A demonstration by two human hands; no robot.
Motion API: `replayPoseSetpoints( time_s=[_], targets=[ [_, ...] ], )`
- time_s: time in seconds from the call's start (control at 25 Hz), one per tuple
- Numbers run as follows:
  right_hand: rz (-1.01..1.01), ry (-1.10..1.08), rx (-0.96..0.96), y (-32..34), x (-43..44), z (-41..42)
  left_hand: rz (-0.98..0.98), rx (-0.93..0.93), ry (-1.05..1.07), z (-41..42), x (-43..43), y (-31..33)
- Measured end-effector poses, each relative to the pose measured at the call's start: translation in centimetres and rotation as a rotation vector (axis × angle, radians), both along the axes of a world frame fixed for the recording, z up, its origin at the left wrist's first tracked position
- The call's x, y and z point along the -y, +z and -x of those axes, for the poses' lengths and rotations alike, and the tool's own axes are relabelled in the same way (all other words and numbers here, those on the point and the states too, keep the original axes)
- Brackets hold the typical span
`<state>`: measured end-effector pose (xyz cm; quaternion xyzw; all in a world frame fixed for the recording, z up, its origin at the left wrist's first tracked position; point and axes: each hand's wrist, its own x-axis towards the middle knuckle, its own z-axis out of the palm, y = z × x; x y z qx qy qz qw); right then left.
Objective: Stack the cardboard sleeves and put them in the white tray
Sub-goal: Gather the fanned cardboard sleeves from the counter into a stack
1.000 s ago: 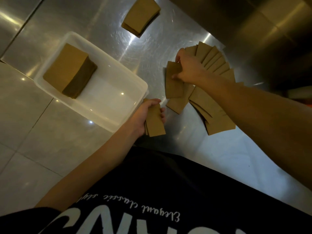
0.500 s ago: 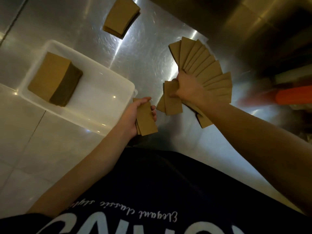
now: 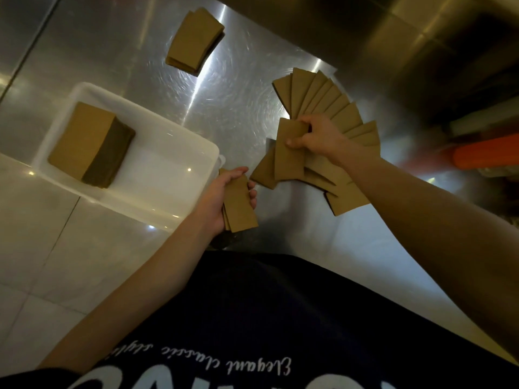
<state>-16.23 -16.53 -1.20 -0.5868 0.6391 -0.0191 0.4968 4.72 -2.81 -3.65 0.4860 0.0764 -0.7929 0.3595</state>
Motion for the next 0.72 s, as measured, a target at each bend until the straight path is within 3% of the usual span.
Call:
replayPoseSetpoints(
  time_s=[0.16, 0.48, 0.56, 0.72],
  targets=[
    [-0.032, 0.027, -0.004, 1.7, 1.1, 0.8, 0.010, 0.014, -0.019, 0.1, 0.0, 0.0],
    [0.076, -0.134, 0.152, 2.7, 0.7, 2.2, -0.002, 0.014, -0.050, 0.0, 0.3, -0.1],
    [0.114, -0.298, 0.234, 2.7, -0.2, 2.5, 0.000, 0.002, -0.052, 0.1, 0.4, -0.1],
    [0.152, -0.855, 0.565, 2.8, -2.4, 5.0, 0.001, -0.020, -0.066, 0.3, 0.4, -0.3]
  ],
)
